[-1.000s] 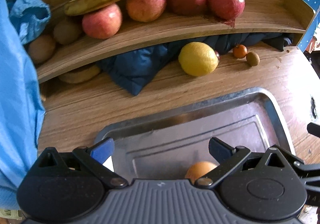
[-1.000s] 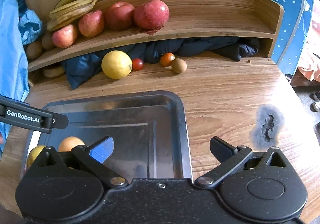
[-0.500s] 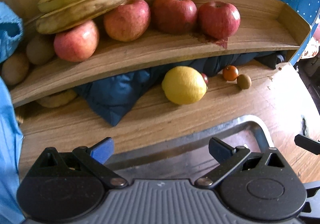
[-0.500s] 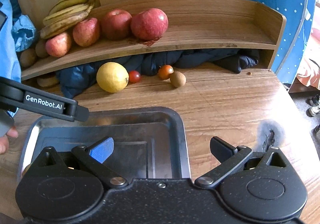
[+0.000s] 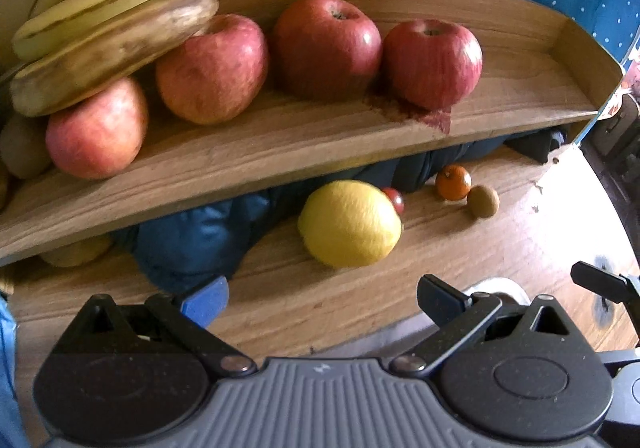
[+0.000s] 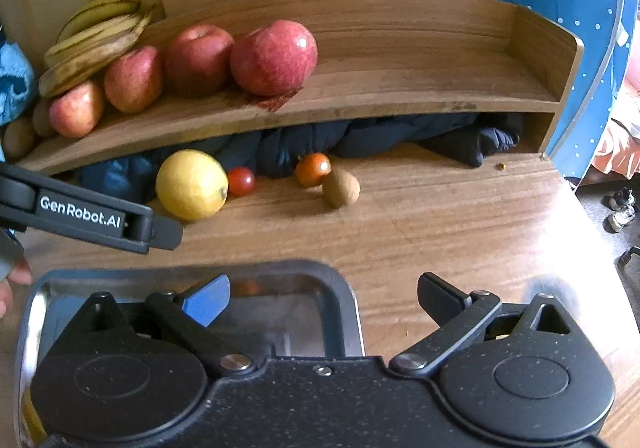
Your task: Organize fruits
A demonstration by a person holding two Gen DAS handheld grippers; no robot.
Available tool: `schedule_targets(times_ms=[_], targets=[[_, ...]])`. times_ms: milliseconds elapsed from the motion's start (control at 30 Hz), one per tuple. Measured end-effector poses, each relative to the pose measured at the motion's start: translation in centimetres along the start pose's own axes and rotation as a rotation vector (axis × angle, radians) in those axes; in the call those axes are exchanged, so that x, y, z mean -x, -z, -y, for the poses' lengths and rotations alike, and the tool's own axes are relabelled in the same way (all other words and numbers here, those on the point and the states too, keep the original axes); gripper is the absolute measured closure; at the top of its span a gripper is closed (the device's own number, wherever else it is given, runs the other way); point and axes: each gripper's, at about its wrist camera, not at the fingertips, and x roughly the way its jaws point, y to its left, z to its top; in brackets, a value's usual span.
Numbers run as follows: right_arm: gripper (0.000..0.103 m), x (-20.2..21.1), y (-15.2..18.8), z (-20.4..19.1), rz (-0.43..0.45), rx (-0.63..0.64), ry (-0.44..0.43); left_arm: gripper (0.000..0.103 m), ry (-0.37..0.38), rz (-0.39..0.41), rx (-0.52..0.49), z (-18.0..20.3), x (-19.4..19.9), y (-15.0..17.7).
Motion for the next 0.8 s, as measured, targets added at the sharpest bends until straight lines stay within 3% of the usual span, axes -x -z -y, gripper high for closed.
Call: schedule_targets(times_ms=[600, 800], targets=[[0.021, -3.8, -3.0, 1.6, 0.005, 0.031, 0.019, 0.001, 0.041, 0.006, 0.027, 0.5, -2.1, -1.8], [0.03, -4.8, -4.0, 1.2, 0.003, 0.049, 0.009, 0.007, 0.056, 0.004, 0.045, 0.2, -2.3, -2.1]])
